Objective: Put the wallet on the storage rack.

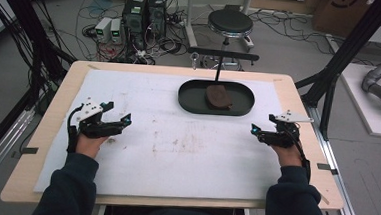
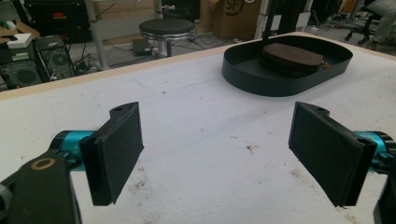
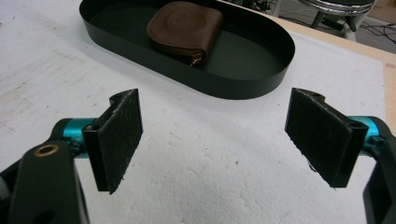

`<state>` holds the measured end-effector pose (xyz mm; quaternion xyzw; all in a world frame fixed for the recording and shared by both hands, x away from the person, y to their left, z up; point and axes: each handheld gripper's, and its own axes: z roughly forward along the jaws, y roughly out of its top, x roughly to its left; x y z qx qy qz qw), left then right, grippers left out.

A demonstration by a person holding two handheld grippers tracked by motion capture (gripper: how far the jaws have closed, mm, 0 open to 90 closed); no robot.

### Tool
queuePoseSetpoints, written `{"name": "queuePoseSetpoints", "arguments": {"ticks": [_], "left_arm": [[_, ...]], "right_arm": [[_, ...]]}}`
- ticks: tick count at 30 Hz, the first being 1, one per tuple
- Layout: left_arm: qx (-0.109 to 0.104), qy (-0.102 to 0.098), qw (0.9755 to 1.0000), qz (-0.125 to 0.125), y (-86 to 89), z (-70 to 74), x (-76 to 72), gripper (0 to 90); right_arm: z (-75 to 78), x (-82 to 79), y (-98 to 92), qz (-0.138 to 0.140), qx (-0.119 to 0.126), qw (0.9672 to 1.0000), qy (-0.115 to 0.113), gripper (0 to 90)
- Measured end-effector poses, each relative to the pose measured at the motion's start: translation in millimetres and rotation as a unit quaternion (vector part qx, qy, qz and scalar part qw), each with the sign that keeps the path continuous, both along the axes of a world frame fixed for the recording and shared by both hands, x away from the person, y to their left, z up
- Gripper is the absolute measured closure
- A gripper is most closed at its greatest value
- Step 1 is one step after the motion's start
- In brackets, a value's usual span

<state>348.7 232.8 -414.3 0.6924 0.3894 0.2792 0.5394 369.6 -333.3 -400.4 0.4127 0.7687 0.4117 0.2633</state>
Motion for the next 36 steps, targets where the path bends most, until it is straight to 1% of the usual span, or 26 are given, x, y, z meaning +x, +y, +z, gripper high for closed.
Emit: {"name": "queuePoseSetpoints", "arguments": {"ticks": [5,17,21,34,36], "left_arm": [[-0.001,-0.002,1.0000,-0.002,-0.8,-0.1,0.0,17.5],[0.002,0.002,1.0000,-0.004,-1.7,-1.6,1.8,17.5],[0.001,0.001,1.0000,-0.004,-1.4,-1.5,1.6,17.5],[0.005,0.001,1.0000,-0.003,-1.4,-1.6,2.0,17.5],[0.003,0.002,1.0000,-0.002,-1.7,-2.1,2.5,17.5]], "right_arm": [[-0.7,0.6,3.4,0.001,-0.004,1.0000,0.003,19.4],[-2.3,0.4,3.4,0.003,-0.006,0.9999,0.009,19.4],[-2.5,0.7,3.9,0.003,-0.006,0.9999,0.008,19.4],[-2.2,1.0,2.5,0.001,-0.005,1.0000,0.007,19.4],[-2.6,1.7,2.2,0.002,-0.005,1.0000,0.006,19.4]]}}
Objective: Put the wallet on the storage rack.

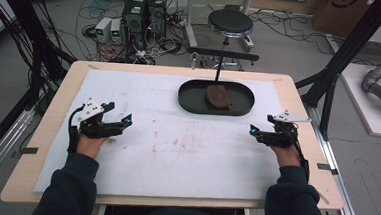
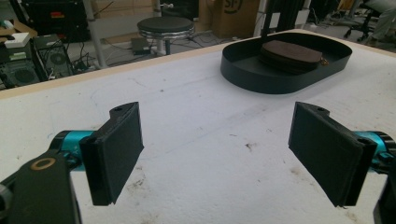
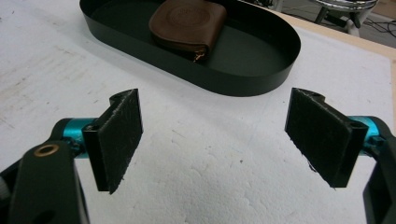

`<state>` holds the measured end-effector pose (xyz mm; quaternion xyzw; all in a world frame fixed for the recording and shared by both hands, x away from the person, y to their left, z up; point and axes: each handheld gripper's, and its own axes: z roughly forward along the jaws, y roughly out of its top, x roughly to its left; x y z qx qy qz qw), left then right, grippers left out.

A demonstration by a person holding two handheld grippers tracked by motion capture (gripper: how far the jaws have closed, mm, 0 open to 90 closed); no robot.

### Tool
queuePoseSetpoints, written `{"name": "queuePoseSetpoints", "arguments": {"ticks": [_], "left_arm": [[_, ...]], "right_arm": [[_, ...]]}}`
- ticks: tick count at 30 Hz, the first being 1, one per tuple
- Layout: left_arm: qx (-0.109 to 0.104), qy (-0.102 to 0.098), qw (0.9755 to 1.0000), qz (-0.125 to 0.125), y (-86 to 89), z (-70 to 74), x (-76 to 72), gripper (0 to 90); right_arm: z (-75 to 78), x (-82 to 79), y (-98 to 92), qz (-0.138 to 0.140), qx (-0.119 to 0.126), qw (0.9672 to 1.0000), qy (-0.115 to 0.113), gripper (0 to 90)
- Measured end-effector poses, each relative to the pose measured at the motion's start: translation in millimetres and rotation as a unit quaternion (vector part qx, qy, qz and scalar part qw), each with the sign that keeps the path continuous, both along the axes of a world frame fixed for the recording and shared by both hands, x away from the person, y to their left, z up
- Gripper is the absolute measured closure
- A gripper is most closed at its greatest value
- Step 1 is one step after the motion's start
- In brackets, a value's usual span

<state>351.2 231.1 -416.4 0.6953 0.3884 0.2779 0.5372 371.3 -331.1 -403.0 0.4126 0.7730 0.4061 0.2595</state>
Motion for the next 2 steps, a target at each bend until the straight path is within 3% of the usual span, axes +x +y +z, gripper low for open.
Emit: {"name": "queuePoseSetpoints", "arguments": {"ticks": [2], "left_arm": [[0.000,0.001,1.0000,0.000,-0.3,-0.5,0.6,17.5]], "right_arm": [[-0.2,0.4,-0.2,0.000,0.001,1.0000,0.001,19.4]]}}
